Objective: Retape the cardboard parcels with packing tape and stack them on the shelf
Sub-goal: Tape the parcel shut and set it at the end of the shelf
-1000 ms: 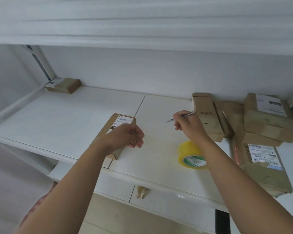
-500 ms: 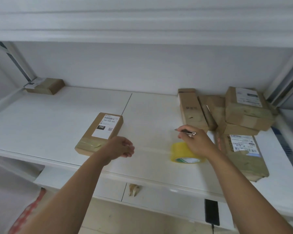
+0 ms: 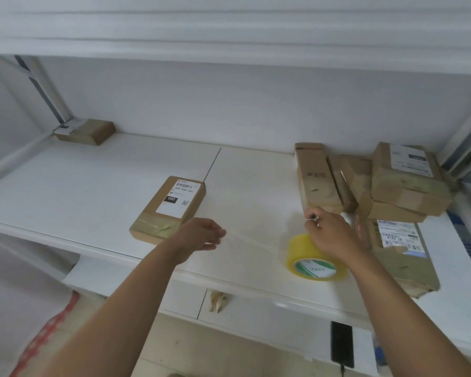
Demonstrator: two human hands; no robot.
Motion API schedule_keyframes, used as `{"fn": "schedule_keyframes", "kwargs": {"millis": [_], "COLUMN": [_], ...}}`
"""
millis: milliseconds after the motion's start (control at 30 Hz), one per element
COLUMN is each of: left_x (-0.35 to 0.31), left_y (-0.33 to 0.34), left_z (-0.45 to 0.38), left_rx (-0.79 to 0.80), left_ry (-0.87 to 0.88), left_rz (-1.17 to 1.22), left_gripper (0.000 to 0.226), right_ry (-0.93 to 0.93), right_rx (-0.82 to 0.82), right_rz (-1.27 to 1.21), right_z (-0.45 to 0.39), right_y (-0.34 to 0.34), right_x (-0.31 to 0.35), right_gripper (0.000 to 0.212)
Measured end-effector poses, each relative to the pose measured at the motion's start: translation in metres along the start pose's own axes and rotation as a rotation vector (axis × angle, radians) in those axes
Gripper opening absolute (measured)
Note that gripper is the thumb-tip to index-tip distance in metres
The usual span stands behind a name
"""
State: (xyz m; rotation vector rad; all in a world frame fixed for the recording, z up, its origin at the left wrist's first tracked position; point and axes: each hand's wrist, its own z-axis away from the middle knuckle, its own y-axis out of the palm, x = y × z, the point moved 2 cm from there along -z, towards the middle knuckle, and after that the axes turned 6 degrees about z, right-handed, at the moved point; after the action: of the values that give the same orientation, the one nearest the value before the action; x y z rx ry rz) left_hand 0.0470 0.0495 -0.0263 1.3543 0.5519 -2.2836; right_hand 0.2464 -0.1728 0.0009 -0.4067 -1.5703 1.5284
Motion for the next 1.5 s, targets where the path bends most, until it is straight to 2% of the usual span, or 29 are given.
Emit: {"fn": "schedule_keyframes", "kwargs": {"millis": [100, 167, 233, 267, 300, 367, 467, 700, 800, 900, 1000, 1233, 1500], "left_x": [-0.002, -0.002, -0.003, -0.004, -0.005, -0.007, -0.009, -0.002, -0.001, 0.001, 0.001, -0.002, 0.002], "left_y": [0.005, 0.006, 0.005, 0.005, 0.004, 0.002, -0.002, -0.015, -0.015, -0.012, -0.008, -0.003, 0.001], "left_z": [0.004, 0.005, 0.006, 0.005, 0.005, 0.004, 0.004, 0.003, 0.001, -0.001, -0.002, 0.0, 0.001], "left_rx": [-0.014, -0.02, -0.01, -0.004, -0.001, 0.002, 0.006, -0.014, -0.013, -0.02, -0.031, -0.019, -0.075], "left_ry": [0.029, 0.04, 0.059, 0.073, 0.086, 0.107, 0.125, 0.114, 0.117, 0.098, 0.091, 0.078, 0.071], "left_rz": [-0.007, -0.041, -0.094, -0.12, -0.139, -0.16, -0.174, -0.135, -0.093, -0.02, -0.008, 0.086, 0.13], "left_gripper": [0.007, 0.007, 0.007, 0.006, 0.006, 0.006, 0.006, 0.005, 0.006, 0.015, 0.014, 0.005, 0.008], "right_ry": [0.019, -0.053, -0.176, -0.224, -0.251, -0.255, -0.215, -0.165, -0.2, -0.229, -0.256, -0.282, -0.296], "right_rx": [0.0, -0.147, -0.32, -0.351, -0.333, -0.158, 0.099, 0.184, 0.282, 0.346, 0.383, 0.36, 0.329], "right_rz": [0.056, 0.075, -0.126, -0.287, -0.446, -0.708, -0.916, -1.168, -1.158, -1.096, -1.002, -0.926, -0.829], "right_z": [0.004, 0.001, -0.007, -0.014, -0.023, -0.039, -0.059, -0.067, -0.062, -0.059, -0.056, -0.054, -0.052], "right_y": [-0.008, -0.012, -0.014, -0.014, -0.013, -0.008, 0.015, 0.024, 0.024, 0.021, 0.02, 0.018, 0.021], "right_x": [0.008, 0.015, 0.028, 0.038, 0.049, 0.075, 0.095, 0.094, 0.091, 0.085, 0.078, 0.073, 0.076], "right_gripper": [0.025, 0.032, 0.032, 0.026, 0.018, 0.006, 0.004, 0.017, 0.024, 0.023, 0.023, 0.024, 0.023]}}
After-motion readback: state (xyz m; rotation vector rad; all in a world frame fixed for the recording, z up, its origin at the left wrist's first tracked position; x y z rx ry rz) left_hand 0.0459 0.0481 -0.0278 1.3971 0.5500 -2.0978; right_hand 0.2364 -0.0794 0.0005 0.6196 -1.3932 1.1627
